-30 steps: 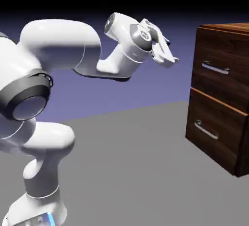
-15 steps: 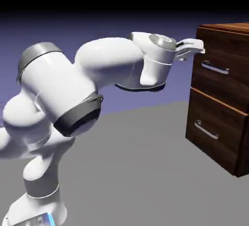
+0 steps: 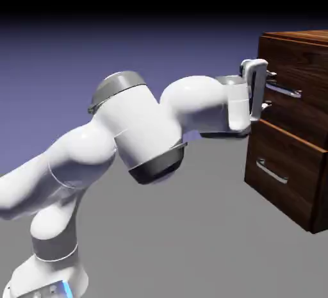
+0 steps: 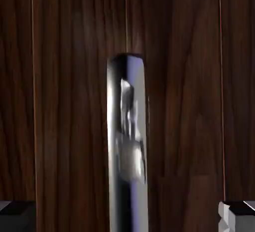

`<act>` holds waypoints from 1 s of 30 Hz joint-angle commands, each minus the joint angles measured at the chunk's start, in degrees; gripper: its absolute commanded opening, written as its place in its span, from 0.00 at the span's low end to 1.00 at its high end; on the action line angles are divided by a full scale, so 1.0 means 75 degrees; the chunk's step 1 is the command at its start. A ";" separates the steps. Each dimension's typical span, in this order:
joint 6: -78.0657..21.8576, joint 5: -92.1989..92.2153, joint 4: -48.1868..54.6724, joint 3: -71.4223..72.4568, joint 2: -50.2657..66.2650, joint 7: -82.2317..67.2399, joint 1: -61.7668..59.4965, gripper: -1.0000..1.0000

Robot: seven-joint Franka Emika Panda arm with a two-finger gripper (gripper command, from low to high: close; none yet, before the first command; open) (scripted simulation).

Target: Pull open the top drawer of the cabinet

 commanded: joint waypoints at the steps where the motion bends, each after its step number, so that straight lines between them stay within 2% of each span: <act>1: 0.0083 -0.0009 0.0277 -0.0126 -0.0080 -0.0082 0.0217 0.50; 5: 0.0397 -0.0044 0.1322 -0.0599 -0.0381 -0.0392 0.1035 0.50; 6: 0.0397 -0.0044 0.1322 -0.0599 -0.0381 -0.0392 0.1035 0.00; 20: -0.0691 0.0189 -0.2276 0.1435 0.0186 0.0295 -0.1973 0.00; 30: -0.1403 0.0798 -0.5044 0.3566 -0.0484 0.0124 -0.4517 0.00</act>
